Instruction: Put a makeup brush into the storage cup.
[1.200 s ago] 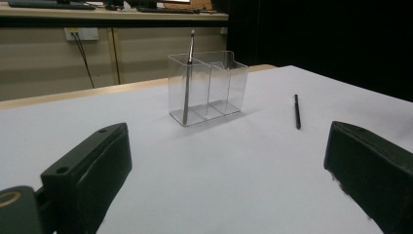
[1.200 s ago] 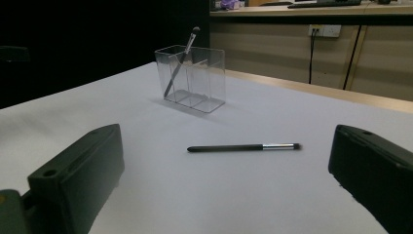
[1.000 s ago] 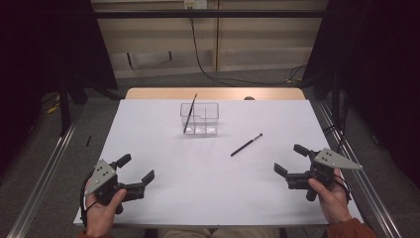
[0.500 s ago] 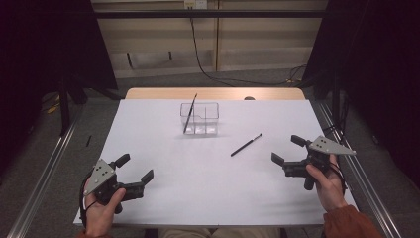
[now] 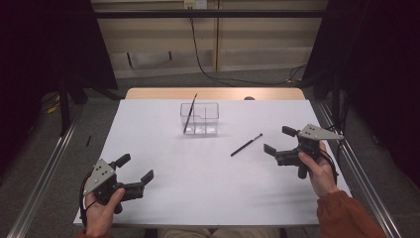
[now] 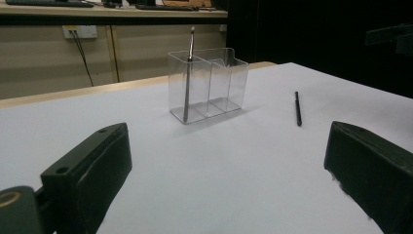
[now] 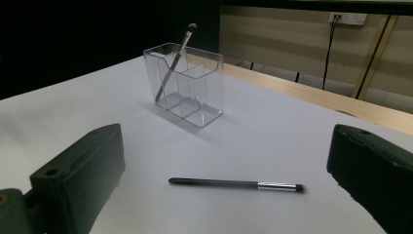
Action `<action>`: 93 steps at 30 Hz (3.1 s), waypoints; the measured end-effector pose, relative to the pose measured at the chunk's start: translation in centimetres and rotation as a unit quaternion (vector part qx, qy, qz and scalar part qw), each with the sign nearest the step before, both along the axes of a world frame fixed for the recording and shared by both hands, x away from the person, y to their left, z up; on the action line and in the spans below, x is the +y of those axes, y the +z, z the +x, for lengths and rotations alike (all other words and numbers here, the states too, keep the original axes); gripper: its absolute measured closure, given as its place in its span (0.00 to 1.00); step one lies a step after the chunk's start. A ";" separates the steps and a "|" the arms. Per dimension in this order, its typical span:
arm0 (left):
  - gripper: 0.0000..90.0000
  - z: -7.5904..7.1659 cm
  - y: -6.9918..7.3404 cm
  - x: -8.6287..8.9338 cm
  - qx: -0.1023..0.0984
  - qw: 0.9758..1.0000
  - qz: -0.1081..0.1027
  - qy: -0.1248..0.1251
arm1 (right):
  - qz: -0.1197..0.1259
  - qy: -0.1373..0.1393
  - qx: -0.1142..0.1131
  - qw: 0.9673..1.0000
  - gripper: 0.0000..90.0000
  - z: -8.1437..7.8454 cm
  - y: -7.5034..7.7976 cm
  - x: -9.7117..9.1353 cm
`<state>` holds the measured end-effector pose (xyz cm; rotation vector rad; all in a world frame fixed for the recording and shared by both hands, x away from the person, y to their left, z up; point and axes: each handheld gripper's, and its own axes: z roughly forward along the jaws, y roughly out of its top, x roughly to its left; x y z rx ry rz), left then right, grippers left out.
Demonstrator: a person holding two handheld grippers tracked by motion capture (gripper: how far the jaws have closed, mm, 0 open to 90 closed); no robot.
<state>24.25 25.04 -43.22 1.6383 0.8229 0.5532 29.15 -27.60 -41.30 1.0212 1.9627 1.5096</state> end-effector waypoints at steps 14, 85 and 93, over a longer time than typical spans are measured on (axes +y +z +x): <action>0.04 0.0 0.0 0.0 0.002 1.000 -0.001 -0.005 | 0.001 0.003 -0.010 1.000 0.00 3.2 0.2 1.3; 0.04 0.4 -0.3 0.1 0.001 1.000 0.018 -0.003 | -0.372 0.214 0.269 0.862 0.09 13.1 0.6 6.6; 0.04 0.4 -0.4 0.1 0.004 1.000 0.020 -0.005 | -0.403 0.239 0.272 0.841 0.26 14.0 -0.9 7.1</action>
